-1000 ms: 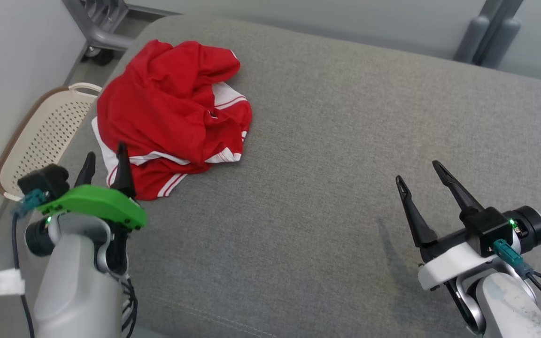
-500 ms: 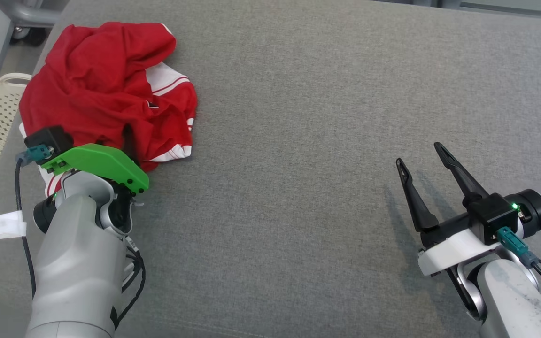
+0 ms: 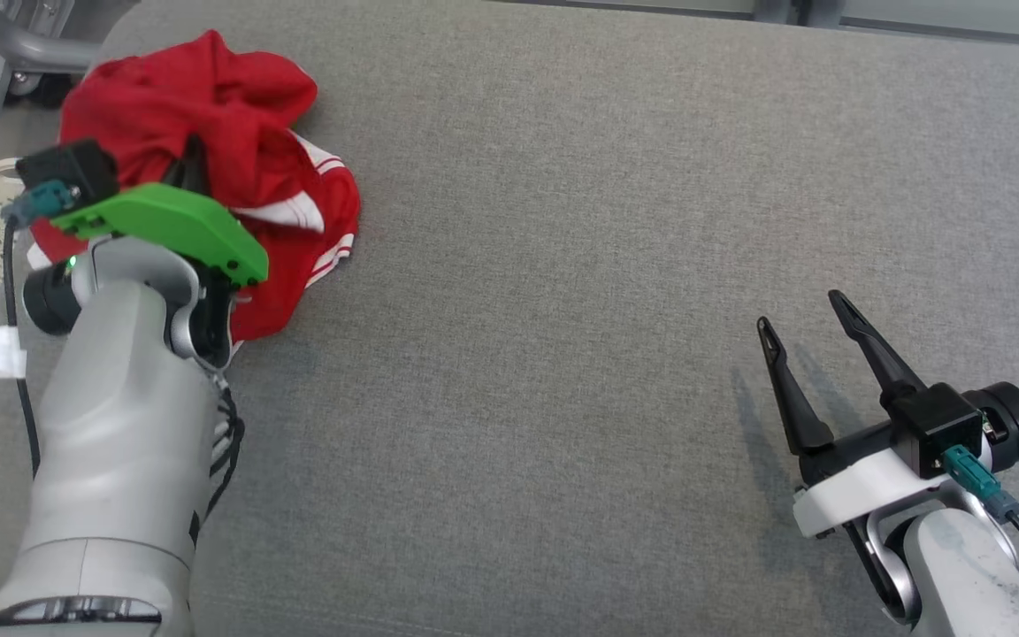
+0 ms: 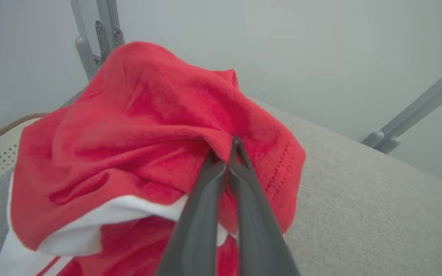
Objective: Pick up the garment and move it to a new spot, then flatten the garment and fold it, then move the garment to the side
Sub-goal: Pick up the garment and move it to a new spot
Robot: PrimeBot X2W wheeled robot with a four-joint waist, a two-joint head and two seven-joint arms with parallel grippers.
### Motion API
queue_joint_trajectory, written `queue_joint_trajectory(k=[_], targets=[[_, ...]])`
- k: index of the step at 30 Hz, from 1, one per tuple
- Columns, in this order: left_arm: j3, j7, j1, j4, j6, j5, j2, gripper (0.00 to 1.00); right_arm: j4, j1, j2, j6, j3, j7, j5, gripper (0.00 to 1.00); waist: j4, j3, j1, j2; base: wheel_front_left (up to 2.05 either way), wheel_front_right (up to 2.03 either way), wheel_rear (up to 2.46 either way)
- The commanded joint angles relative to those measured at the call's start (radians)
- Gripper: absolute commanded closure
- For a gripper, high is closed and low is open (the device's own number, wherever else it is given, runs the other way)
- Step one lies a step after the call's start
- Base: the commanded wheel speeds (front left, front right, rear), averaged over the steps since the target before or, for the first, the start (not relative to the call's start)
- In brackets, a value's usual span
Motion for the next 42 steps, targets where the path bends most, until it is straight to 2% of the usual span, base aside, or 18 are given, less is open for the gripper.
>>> queue_joint_trajectory(k=[1, 8, 13, 14, 16, 19, 23, 26, 28, 33, 38, 42], targets=[[-0.014, -0.005, -0.033, -0.026, -0.011, 0.011, 0.001, 1.00, 0.000, 0.012, 0.007, 0.000, -0.001, -0.004, 0.000, 0.00, 0.004, -0.018, -0.0001, 0.0000, 0.00, 0.00, 0.00], [-0.116, 0.067, -0.102, -0.215, -0.044, 0.015, -0.032, 1.00, 0.011, 0.030, 0.043, 0.000, 0.013, -0.004, 0.008, 0.00, -0.036, -0.077, -0.0001, 0.0000, 0.00, 0.00, 0.00], [-0.224, 0.184, -0.079, -0.446, -0.056, -0.068, -0.039, 1.00, 0.008, 0.039, 0.064, 0.000, 0.007, -0.004, 0.014, 0.00, -0.096, -0.102, -0.0001, 0.0000, 0.00, 0.00, 0.00], [-0.224, 0.184, -0.079, -0.446, -0.056, -0.068, -0.039, 1.00, 0.008, 0.039, 0.064, 0.000, 0.007, -0.004, 0.014, 0.00, -0.096, -0.102, -0.0001, 0.0000, 0.00, 0.00, 0.00], [-0.289, 0.232, -0.051, -0.565, -0.055, -0.140, -0.040, 1.00, 0.007, 0.046, 0.070, 0.000, 0.000, -0.004, 0.017, 0.00, -0.122, -0.108, -0.0001, 0.0000, 0.00, 0.00, 0.00], [-0.383, 0.295, -0.012, -0.741, -0.011, -0.247, -0.039, 1.00, 0.006, 0.060, 0.075, 0.000, -0.008, -0.004, 0.017, 0.00, -0.160, -0.112, -0.0001, 0.0000, 0.00, 0.00, 0.00], [-0.480, 0.342, 0.060, -0.882, 0.084, -0.348, -0.038, 1.00, 0.002, 0.061, 0.082, 0.000, -0.014, -0.004, 0.021, 0.00, -0.207, -0.106, -0.0001, 0.0000, 0.00, 0.00, 0.00], [-0.530, 0.332, 0.118, -0.888, 0.142, -0.403, -0.038, 1.00, 0.002, 0.057, 0.094, 0.000, -0.011, -0.003, 0.027, 0.00, -0.249, -0.100, -0.0001, 0.0000, 0.00, 0.00, 0.00], [-0.562, 0.318, 0.142, -0.875, 0.160, -0.432, -0.039, 1.00, 0.002, 0.058, 0.103, 0.000, -0.004, -0.003, 0.029, 0.00, -0.275, -0.095, -0.0001, 0.0000, 0.00, 0.00, 0.00], [-0.602, 0.292, 0.172, -0.828, 0.171, -0.455, -0.035, 1.00, 0.003, 0.075, 0.113, 0.000, -0.004, -0.004, 0.031, 0.00, -0.325, -0.082, -0.0001, 0.0000, 0.00, 0.00, 0.00], [-0.579, 0.313, 0.172, -0.788, 0.181, -0.457, 0.015, 1.00, -0.004, 0.095, 0.112, 0.000, -0.035, -0.004, 0.026, 0.00, -0.327, -0.072, -0.0001, 0.0000, 0.00, 0.00, 0.00], [-0.572, 0.324, 0.167, -0.685, 0.189, -0.462, 0.030, 1.00, -0.004, 0.090, 0.117, 0.000, -0.028, -0.004, 0.024, 0.00, -0.328, -0.064, -0.0001, 0.0000, 0.00, 0.00, 0.00]])
